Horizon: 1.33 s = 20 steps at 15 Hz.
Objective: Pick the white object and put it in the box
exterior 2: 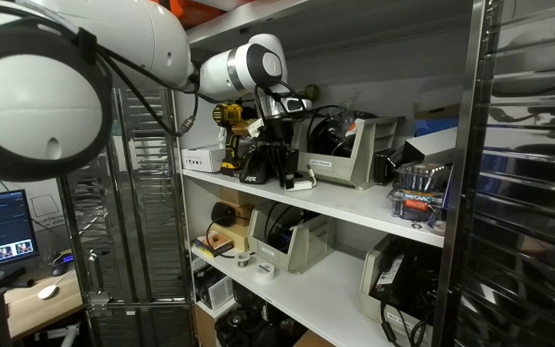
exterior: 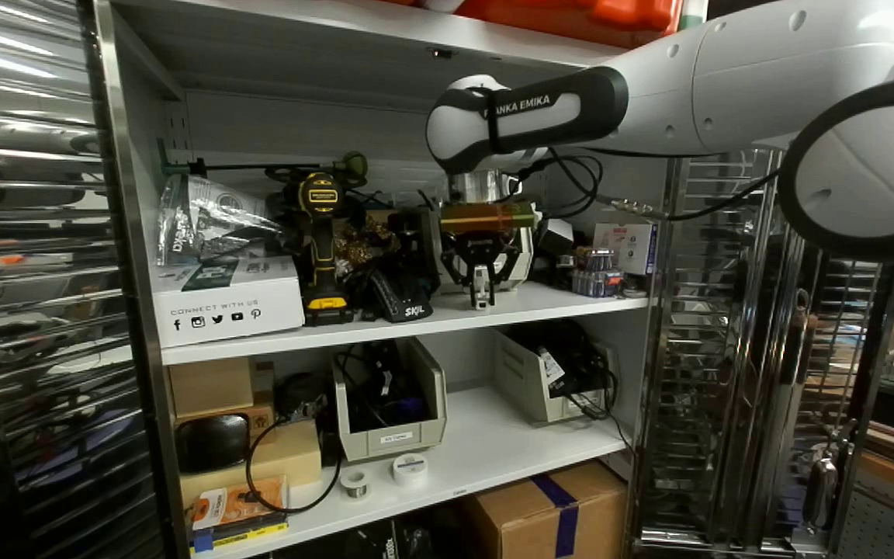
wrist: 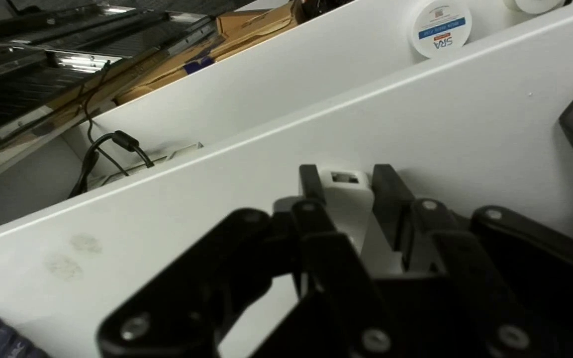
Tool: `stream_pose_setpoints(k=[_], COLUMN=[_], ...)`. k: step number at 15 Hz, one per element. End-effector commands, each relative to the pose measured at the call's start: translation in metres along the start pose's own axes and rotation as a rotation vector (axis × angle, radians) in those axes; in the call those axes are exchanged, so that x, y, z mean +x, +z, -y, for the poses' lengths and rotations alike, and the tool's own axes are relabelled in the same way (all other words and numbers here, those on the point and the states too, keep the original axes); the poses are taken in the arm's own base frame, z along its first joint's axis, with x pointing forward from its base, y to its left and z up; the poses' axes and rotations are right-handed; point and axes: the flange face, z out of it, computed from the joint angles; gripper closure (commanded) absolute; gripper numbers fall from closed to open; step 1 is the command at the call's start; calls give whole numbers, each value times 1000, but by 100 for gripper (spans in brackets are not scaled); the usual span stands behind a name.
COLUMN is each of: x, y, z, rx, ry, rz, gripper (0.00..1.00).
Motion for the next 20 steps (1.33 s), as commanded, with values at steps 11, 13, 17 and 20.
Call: stream_pose_setpoints(k=[11, 13, 17, 20], x=[-45, -51, -69, -90], y=[-49, -47, -58, -62], z=[20, 21, 12, -3], rx=[-23, -16, 5, -17], ry=[-46, -20, 63, 46], rz=[-195, -285, -463, -501], gripper=[90, 90, 90, 90])
